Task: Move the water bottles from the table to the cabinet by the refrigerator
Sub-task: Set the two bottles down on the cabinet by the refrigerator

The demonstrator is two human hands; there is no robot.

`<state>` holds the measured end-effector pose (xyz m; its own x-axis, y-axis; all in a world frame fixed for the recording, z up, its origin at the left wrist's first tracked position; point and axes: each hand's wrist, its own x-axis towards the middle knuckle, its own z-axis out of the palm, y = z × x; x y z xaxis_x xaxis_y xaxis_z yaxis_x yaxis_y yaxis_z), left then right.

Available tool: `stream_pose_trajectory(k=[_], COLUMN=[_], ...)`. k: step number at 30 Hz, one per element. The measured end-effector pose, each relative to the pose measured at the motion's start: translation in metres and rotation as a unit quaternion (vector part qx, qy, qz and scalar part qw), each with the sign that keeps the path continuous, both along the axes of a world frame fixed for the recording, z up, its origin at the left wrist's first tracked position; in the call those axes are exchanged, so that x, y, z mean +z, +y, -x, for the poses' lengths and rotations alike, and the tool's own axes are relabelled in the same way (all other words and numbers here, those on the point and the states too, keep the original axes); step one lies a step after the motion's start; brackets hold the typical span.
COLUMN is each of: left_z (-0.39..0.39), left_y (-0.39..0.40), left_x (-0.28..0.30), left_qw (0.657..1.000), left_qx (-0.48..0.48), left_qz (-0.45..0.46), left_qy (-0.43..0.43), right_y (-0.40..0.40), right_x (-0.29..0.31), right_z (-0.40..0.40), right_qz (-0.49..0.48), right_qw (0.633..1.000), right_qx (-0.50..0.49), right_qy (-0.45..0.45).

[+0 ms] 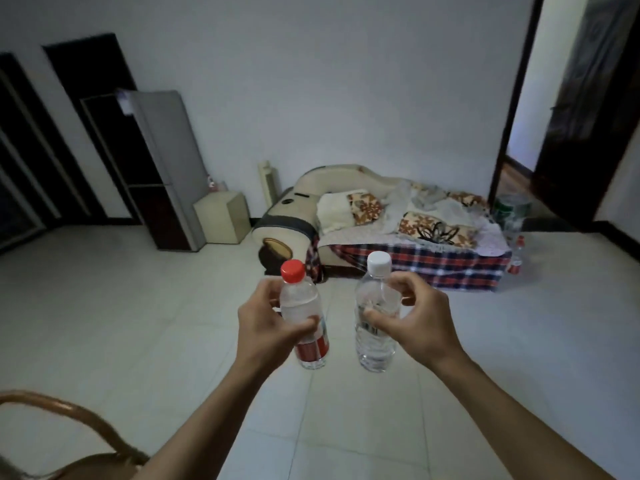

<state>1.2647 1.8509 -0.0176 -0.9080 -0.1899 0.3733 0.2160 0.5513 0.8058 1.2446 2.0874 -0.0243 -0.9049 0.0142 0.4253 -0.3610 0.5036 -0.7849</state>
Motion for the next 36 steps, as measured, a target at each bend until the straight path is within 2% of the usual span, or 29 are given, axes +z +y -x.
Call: stream_pose_trajectory(k=[9,19,27,36], left_z=[0.035,0.068,0.135,0.257], left_y=[-0.136,-0.238,-0.275,-0.273], left_x=[-0.002,-0.004,-0.004,0.000], left_qw=[0.994,0.989,0.984,0.978], left_qx=[0.097,0.141,0.176,0.208], left_qz=[-0.050,-0.026,-0.009,-0.013], left_qy=[0.025,0.031,0.014,0.007], right_y=[-0.132,-0.243,-0.275,-0.286], right_x=[0.013,0.022,0.011,0.003], right_z=[0.063,0.126,0.205,0.342], right_qz=[-0.030,-0.037,0.008,0.011], right_qw=[0.995,0.986,0.983,0.980], right_qx=[0.093,0.165,0.184,0.198], right_qy=[0.012,0.017,0.013,0.030])
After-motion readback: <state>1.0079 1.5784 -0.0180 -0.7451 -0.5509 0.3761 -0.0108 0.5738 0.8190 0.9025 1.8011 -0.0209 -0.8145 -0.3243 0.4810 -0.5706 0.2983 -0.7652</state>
